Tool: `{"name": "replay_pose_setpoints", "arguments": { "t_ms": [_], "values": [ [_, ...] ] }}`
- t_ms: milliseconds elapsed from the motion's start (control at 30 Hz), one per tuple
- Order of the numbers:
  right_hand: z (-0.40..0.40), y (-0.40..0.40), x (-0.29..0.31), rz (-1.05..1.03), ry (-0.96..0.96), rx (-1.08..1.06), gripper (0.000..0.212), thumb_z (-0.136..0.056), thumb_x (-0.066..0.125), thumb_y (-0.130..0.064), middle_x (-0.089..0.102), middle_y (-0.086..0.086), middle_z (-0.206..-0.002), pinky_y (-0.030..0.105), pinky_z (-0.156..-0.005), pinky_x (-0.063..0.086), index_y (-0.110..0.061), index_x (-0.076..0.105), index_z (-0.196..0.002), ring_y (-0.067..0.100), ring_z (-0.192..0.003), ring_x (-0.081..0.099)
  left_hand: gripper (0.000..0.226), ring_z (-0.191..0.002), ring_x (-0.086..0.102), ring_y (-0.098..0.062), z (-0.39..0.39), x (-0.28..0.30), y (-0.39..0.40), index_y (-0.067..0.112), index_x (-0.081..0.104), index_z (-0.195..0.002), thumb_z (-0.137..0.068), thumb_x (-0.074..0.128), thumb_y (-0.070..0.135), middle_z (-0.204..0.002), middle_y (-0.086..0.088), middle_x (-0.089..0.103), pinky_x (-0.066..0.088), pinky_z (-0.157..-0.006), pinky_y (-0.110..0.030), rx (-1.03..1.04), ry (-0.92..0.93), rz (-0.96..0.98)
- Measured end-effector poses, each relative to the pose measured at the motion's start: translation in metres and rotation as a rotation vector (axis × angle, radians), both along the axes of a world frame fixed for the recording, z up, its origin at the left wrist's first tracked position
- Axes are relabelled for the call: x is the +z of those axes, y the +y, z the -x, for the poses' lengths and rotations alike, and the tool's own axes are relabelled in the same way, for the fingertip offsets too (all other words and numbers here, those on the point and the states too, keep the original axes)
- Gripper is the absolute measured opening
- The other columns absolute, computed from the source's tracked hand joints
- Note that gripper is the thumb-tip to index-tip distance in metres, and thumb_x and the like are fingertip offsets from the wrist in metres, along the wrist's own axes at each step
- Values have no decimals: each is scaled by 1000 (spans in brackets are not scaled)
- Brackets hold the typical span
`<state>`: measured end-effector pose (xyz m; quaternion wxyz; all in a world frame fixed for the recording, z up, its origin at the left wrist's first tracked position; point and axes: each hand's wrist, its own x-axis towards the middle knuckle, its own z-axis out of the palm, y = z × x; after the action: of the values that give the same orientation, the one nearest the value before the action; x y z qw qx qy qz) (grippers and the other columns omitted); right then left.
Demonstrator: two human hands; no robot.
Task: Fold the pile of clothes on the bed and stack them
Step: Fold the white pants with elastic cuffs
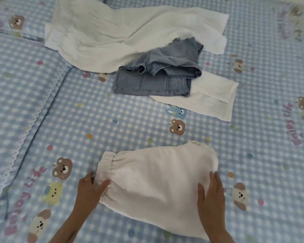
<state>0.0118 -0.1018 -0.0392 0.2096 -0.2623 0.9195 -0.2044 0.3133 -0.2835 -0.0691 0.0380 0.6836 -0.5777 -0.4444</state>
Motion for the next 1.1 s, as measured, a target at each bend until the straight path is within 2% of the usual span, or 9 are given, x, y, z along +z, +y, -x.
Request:
{"name": "replay_pose_setpoints", "arguments": {
  "t_ms": [167, 267, 467, 533, 633, 767, 867, 967, 1100],
  "values": [
    [-48, -110, 9, 82, -132, 632, 55, -97, 44, -38, 37, 2, -148, 22, -111, 21, -14, 30, -145, 17, -136, 34, 31, -76, 62, -24, 10, 1, -5, 9, 60, -94, -77, 75, 30, -83, -6, 66, 44, -62, -32, 41, -90, -132],
    [-82, -179, 11, 32, -315, 1034, 69, -92, 53, -44, 29, 5, -153, 28, -114, 15, -15, 24, -147, 20, -142, 22, 21, -72, 60, -22, 13, 22, -2, 19, 52, -85, -79, 72, 21, -73, 1, 62, 43, -60, -31, 47, 22, -108],
    [-84, -245, 73, -243, -611, 1233, 105, -61, 77, -58, 49, -12, -137, 24, -98, 37, -44, 13, -143, 10, -123, 47, 28, -65, 57, -2, 13, 99, 7, 34, 45, -84, -81, 69, 19, -76, 13, 62, 39, -54, -14, -152, 156, 121],
    [-68, -243, 114, -265, -517, 1302, 100, -55, 77, -63, 52, -18, -123, 28, -98, 41, -53, 18, -137, 4, -114, 47, 32, -67, 58, 1, 20, 132, 8, 39, 47, -82, -78, 72, 20, -78, 20, 63, 40, -55, -14, -149, 184, 176],
    [-47, -227, 180, -198, -268, 1434, 93, -55, 74, -67, 48, -28, -106, 12, -80, 32, -48, 28, -133, -10, -96, 37, 38, -72, 61, 3, 34, 181, 5, 43, 50, -87, -72, 77, 20, -81, 26, 65, 43, -57, -13, -38, 237, 229],
    [-35, -197, 252, 10, 104, 1493, 50, -77, 62, -50, 54, -15, -110, 19, -78, 33, -34, 44, -121, 6, -97, 41, 44, -76, 63, 4, 55, 240, 1, 44, 54, -90, -67, 81, 19, -87, 25, 66, 46, -58, -11, -31, 351, 315],
    [-17, -177, 295, 102, 98, 1392, 32, -81, 57, -36, 56, -19, -102, 16, -80, 36, -34, 51, -113, 3, -93, 43, 47, -87, 65, 2, 58, 277, -2, 43, 57, -101, -66, 81, 24, -100, 18, 67, 47, -69, -7, -53, 583, 286],
    [0, -154, 329, 184, 88, 1310, 31, -80, 59, -33, 56, -22, -97, 14, -75, 38, -38, 51, -110, 1, -91, 45, 34, -85, 64, 0, 64, 308, -1, 36, 62, -98, -67, 73, 45, -93, 14, 69, 43, -70, -4, -102, 670, 350],
    [11, -141, 353, 220, 368, 1322, 53, -78, 70, -40, 54, -15, -99, 22, -72, 38, -34, 48, -126, 7, -87, 46, 19, -89, 62, -4, 89, 336, 3, 34, 63, -92, -76, 70, 41, -95, 12, 67, 43, -72, -5, -148, 696, 599]
  ]
}}
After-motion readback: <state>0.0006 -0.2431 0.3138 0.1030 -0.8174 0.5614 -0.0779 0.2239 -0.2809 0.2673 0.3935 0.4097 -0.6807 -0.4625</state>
